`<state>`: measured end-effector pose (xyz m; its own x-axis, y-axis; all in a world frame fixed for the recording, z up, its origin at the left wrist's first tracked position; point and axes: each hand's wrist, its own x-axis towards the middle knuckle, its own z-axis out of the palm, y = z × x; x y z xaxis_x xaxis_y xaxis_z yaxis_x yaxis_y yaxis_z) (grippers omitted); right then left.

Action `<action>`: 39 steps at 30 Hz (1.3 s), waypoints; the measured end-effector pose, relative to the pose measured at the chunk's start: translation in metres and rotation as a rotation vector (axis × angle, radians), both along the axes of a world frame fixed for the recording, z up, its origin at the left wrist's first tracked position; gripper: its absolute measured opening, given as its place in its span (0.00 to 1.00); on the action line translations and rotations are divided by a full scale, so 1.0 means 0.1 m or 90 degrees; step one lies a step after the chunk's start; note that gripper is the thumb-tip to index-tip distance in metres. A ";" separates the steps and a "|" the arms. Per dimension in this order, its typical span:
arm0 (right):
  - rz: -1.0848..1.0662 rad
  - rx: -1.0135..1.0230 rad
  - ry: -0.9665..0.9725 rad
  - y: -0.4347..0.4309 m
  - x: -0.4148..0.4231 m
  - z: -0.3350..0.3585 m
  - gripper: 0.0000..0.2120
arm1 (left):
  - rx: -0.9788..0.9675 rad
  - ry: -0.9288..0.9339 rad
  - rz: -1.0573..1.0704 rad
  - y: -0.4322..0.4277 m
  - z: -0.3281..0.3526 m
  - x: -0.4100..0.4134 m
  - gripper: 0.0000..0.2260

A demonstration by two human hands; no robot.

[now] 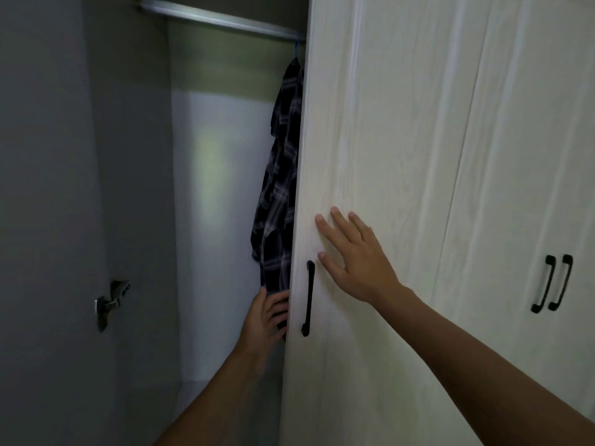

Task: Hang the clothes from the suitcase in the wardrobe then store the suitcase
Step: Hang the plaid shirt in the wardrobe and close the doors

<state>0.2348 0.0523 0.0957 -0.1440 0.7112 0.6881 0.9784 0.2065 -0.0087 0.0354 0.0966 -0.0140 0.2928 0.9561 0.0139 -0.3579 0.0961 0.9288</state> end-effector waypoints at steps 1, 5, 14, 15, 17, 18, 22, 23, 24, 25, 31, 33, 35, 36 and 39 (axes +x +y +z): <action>0.001 0.005 -0.008 0.04 0.01 -0.01 0.31 | 0.000 0.001 0.005 0.03 0.00 0.02 0.27; -0.016 -0.006 -0.029 0.17 0.06 -0.03 0.34 | 0.003 0.025 0.040 0.11 0.01 0.09 0.27; 0.023 0.020 -0.094 0.24 0.30 -0.02 0.36 | 0.042 0.111 0.110 -0.07 0.08 -0.02 0.28; 0.039 0.023 -0.094 0.24 0.31 -0.01 0.36 | 0.048 0.118 0.127 -0.13 0.09 -0.08 0.28; 0.067 0.039 -0.087 0.24 0.30 0.03 0.35 | 0.066 0.124 0.164 -0.22 0.08 -0.23 0.27; 0.086 0.053 -0.081 0.24 0.28 0.05 0.35 | 0.076 0.129 0.185 -0.27 0.08 -0.31 0.27; 0.209 0.134 -0.106 0.26 0.06 0.11 0.34 | 0.106 0.130 0.272 -0.60 0.13 -0.60 0.26; 0.240 0.138 -0.108 0.26 -0.02 0.13 0.34 | 0.111 0.129 0.294 -0.68 0.16 -0.68 0.26; 0.268 0.135 -0.105 0.25 -0.13 0.15 0.34 | 0.121 0.131 0.313 -0.79 0.20 -0.76 0.26; 0.292 0.127 -0.103 0.25 -0.25 0.16 0.34 | 0.137 0.137 0.333 -0.89 0.26 -0.85 0.25; 0.437 0.119 -0.125 0.03 -1.14 0.29 0.33 | 0.332 0.210 0.470 -1.78 0.65 -1.53 0.23; 0.479 0.135 -0.141 -0.11 -1.51 0.38 0.32 | 0.410 0.231 0.524 -2.16 0.76 -1.80 0.23; 0.514 0.162 -0.147 -0.25 -1.86 0.46 0.32 | 0.466 0.252 0.557 -2.49 0.86 -2.03 0.23; 0.536 0.178 -0.143 -0.33 -2.05 0.51 0.32 | 0.487 0.271 0.574 -2.64 0.90 -2.15 0.21; 0.612 0.236 -0.137 -0.64 -2.64 0.64 0.31 | 0.518 0.309 0.626 -3.00 0.96 -2.56 0.19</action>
